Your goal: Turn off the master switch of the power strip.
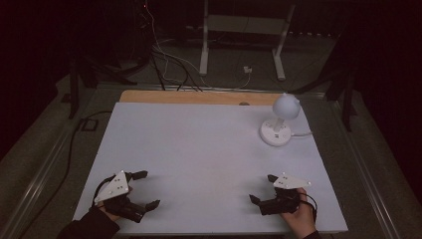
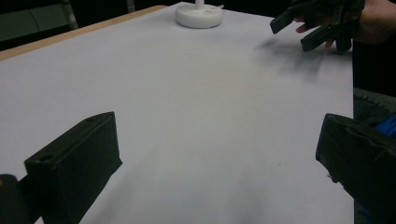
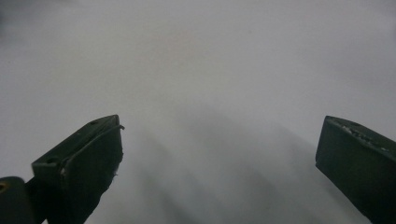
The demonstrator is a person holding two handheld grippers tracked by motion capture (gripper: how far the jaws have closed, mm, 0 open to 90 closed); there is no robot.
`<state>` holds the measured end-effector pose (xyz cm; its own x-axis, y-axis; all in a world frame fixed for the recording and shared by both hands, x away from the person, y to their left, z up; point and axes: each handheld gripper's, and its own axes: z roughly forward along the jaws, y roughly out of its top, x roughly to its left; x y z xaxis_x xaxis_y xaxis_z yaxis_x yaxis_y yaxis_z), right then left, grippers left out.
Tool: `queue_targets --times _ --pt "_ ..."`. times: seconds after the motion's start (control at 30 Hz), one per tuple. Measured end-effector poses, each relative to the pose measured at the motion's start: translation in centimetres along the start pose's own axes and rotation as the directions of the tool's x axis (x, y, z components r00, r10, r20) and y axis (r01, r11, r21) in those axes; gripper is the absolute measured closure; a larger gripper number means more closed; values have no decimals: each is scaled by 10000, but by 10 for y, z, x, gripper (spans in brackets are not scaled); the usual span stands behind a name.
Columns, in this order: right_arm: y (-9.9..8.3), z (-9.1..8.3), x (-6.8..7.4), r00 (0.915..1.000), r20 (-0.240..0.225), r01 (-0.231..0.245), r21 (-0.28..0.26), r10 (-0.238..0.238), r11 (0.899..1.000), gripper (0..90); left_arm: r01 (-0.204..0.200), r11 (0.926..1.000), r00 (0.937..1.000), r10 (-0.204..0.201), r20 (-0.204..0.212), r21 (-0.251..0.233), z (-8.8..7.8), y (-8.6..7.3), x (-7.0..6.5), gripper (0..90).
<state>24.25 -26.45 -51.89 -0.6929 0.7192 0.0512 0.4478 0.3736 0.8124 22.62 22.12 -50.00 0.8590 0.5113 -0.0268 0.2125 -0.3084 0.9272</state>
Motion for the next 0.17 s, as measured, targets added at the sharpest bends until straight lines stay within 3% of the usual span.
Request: queue_targets --times 0.17 --pt "0 0 0 10000 24 28 -61 -27 10000 7 -28 10000 10000 28 2 11 0 0 0 3"
